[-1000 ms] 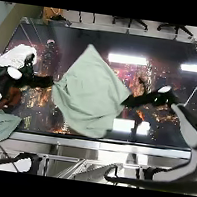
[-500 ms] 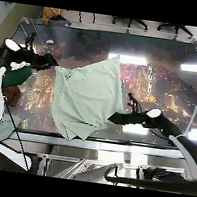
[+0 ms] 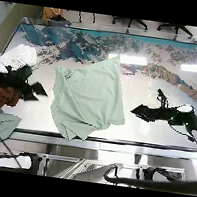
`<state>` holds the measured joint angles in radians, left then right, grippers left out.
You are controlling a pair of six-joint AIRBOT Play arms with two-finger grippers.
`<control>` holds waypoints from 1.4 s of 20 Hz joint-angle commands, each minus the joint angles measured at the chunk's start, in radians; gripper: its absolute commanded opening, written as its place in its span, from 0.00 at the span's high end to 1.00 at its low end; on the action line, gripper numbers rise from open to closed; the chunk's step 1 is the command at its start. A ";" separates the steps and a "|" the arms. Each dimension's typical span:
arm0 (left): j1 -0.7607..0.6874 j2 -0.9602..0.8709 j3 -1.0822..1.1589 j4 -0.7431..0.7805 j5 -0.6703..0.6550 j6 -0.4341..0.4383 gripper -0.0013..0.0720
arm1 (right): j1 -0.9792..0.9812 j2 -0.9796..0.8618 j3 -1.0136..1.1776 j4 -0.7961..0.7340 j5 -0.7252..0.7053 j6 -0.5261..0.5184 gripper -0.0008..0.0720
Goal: Fold the shirts.
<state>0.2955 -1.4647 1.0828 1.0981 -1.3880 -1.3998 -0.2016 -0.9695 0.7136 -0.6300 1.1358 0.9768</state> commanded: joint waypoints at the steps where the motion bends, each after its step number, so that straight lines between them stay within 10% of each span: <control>1: -0.039 0.104 -0.333 -0.093 0.179 0.061 0.17 | 0.039 -0.077 0.003 -0.014 -0.006 -0.047 0.16; 7: -0.222 0.116 -0.460 -0.197 0.282 0.094 0.17 | 0.193 -0.204 0.041 0.064 -0.037 -0.100 0.22; 10: -0.286 0.116 -0.459 -0.230 0.272 0.094 0.17 | 0.224 -0.238 0.084 0.139 -0.036 -0.139 0.48; 12: -0.303 0.116 -0.453 -0.236 0.262 0.105 0.94 | 0.229 -0.241 0.115 0.177 -0.016 -0.156 0.90; 19: -0.188 0.361 0.062 -0.307 0.012 0.090 0.97 | 0.129 -0.021 0.609 0.196 0.203 -0.090 0.97; 28: -0.003 0.630 1.003 -0.283 0.048 0.037 0.97 | -0.045 0.275 1.220 -0.068 0.093 -0.067 0.97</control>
<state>0.2218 -0.8921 1.8828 0.7521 -1.3506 -1.3338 -0.2138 -0.7681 1.8126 -0.5579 1.2827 0.8986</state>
